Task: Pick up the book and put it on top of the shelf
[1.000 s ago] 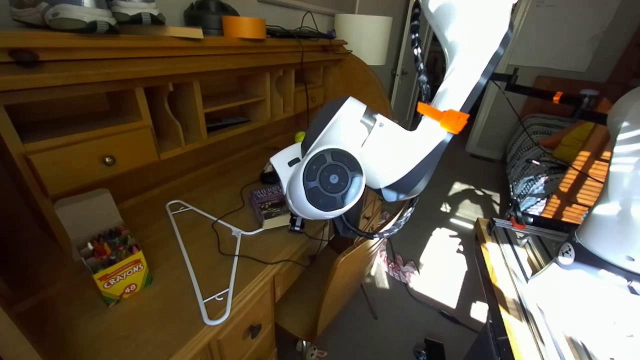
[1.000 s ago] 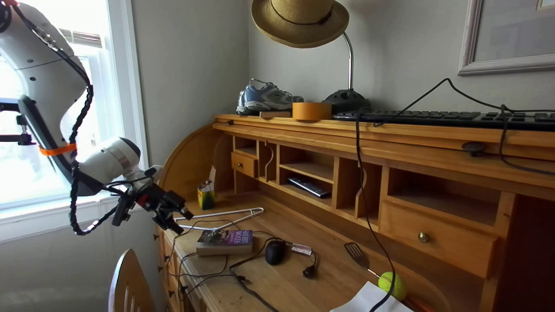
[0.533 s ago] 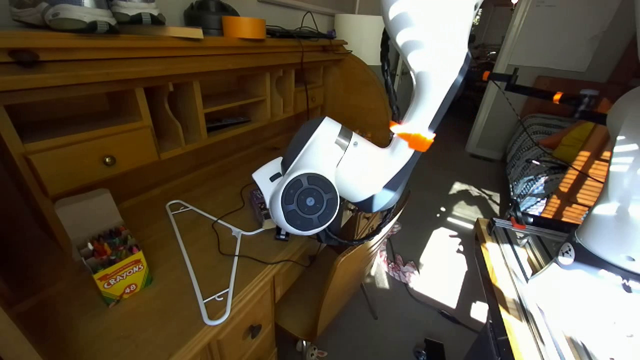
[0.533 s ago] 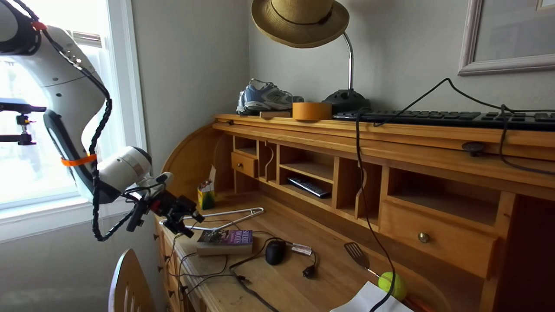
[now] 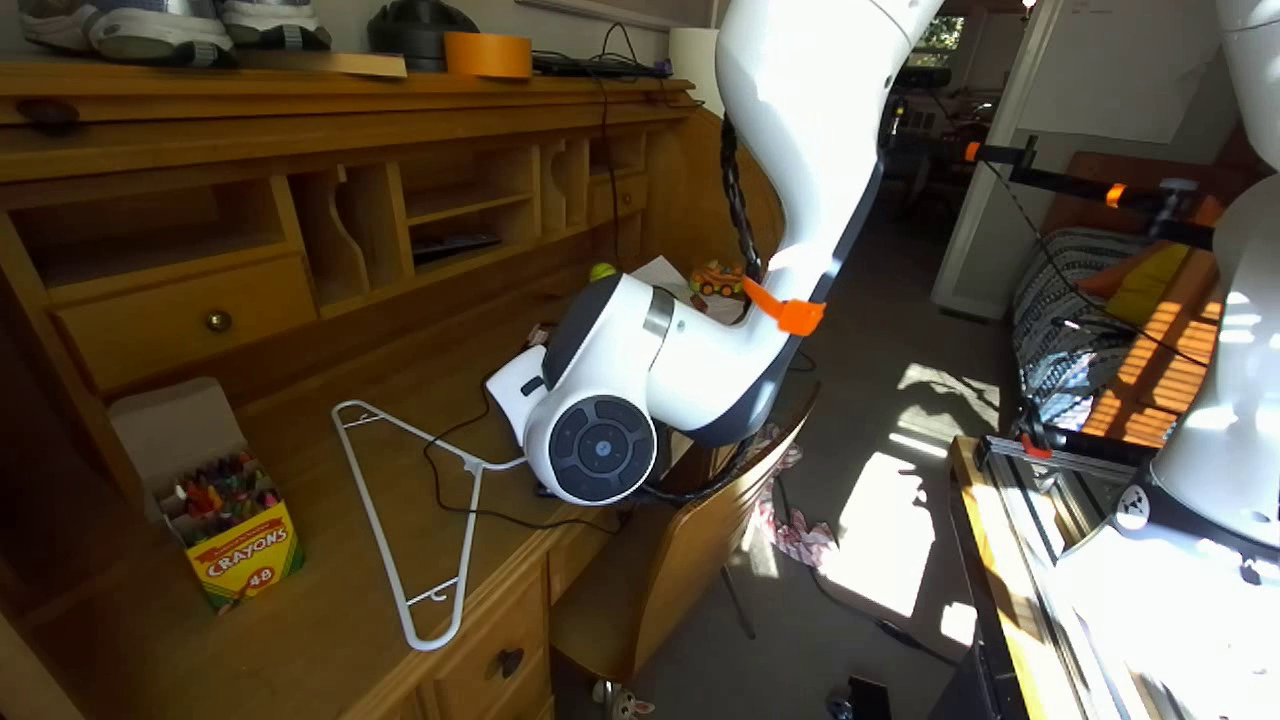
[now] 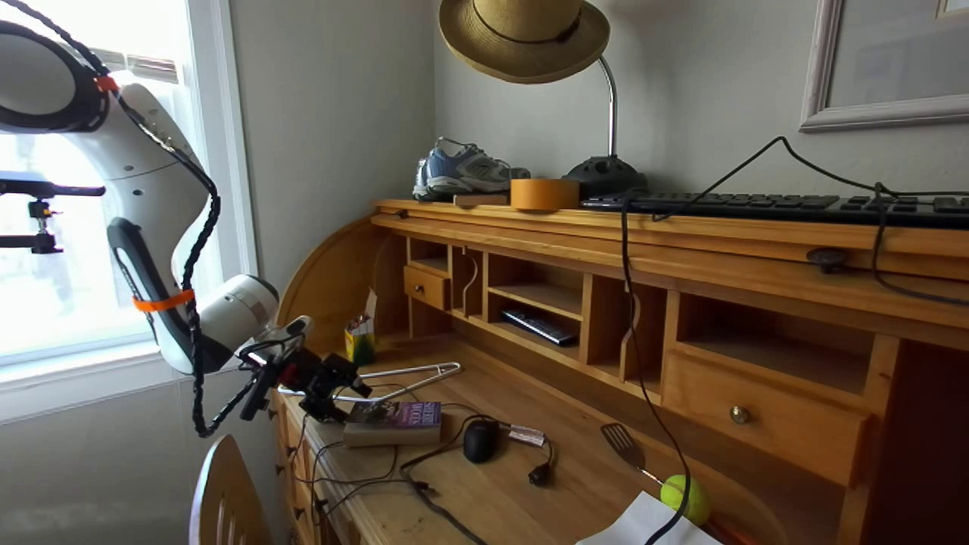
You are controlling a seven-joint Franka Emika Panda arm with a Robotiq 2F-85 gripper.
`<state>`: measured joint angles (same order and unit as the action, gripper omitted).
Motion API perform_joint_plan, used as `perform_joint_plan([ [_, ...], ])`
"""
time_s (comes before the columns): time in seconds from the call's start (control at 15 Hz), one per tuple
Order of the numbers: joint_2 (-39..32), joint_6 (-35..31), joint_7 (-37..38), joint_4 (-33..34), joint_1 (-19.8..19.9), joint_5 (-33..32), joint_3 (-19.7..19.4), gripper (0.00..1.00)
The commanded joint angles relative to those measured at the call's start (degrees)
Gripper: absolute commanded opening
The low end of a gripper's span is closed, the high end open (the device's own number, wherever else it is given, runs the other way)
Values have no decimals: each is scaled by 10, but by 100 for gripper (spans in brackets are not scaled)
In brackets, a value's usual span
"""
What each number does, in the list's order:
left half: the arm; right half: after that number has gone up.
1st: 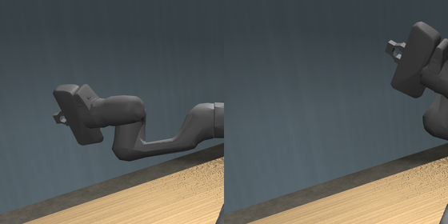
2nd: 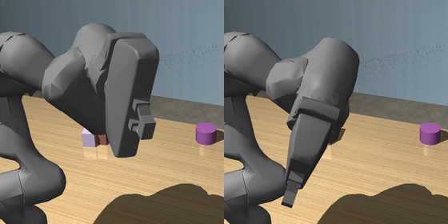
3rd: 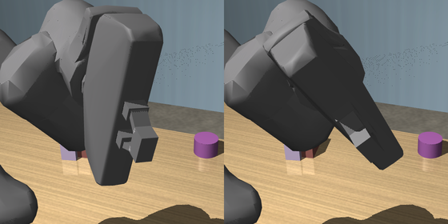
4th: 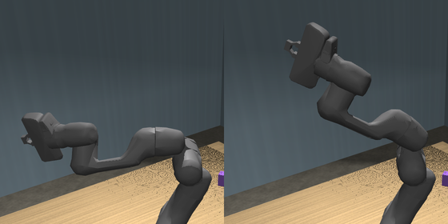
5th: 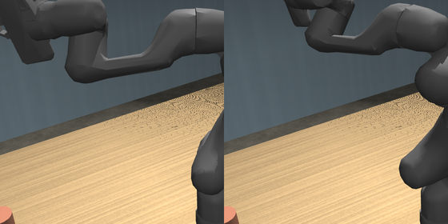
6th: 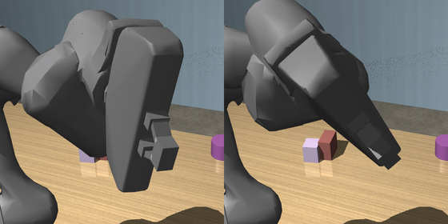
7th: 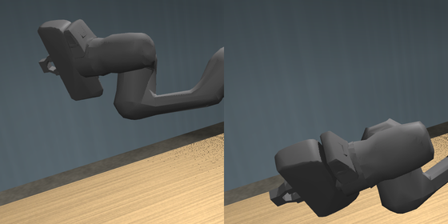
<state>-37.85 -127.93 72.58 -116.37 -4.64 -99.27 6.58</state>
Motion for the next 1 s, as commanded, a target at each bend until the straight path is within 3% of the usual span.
perform_joint_plan([
  [0.0,-27,14,6,24,-5,-37,-4,100],
  [0.67,-36,44,-6,27,-1,-47,-2,100],
  [0.8,-38,47,-5,28,-1,-46,0,87],
  [0.93,-39,49,-5,28,-1,-44,1,85],
])
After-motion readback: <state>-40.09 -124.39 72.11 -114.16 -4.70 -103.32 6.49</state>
